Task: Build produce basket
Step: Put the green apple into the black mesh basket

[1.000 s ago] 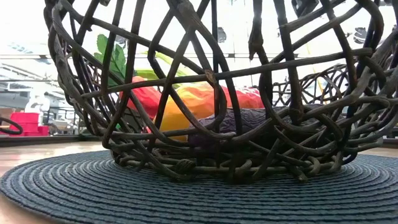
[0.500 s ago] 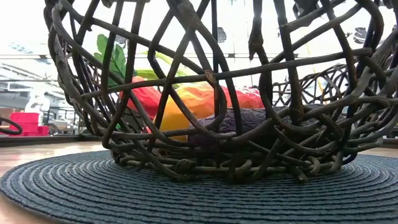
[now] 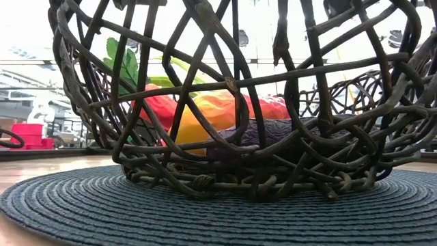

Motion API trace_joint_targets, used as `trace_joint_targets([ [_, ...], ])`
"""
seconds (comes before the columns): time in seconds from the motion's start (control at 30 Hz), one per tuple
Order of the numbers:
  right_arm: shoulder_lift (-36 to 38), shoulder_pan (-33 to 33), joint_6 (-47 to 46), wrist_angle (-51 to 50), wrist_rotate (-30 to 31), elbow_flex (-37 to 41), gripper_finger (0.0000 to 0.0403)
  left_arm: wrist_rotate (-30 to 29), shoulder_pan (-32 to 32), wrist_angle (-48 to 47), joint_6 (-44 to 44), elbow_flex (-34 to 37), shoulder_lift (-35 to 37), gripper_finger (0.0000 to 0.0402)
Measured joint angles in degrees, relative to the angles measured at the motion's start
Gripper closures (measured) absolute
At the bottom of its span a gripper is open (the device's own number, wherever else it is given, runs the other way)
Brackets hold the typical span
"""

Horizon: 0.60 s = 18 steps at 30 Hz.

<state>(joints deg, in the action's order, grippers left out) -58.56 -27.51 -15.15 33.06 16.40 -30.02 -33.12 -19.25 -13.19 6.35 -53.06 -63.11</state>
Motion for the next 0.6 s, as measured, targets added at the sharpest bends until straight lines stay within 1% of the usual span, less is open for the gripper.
trace_joint_targets([
  [0.33,-7.14,1.01,8.32,-0.65,0.01,0.0,0.0096,0.02,0.0,0.04,-0.03,0.0,0.0,0.0211],
  [0.5,-11.02,2.75,10.3,-0.63,0.0,0.0,0.0096,0.02,0.0,-0.14,0.22,0.0,0.0,0.0211],
  [0.6,-12.89,3.68,9.33,-1.16,-0.07,0.0,0.0096,0.0,-0.13,-0.16,0.38,-0.04,-0.35,0.0211],
])
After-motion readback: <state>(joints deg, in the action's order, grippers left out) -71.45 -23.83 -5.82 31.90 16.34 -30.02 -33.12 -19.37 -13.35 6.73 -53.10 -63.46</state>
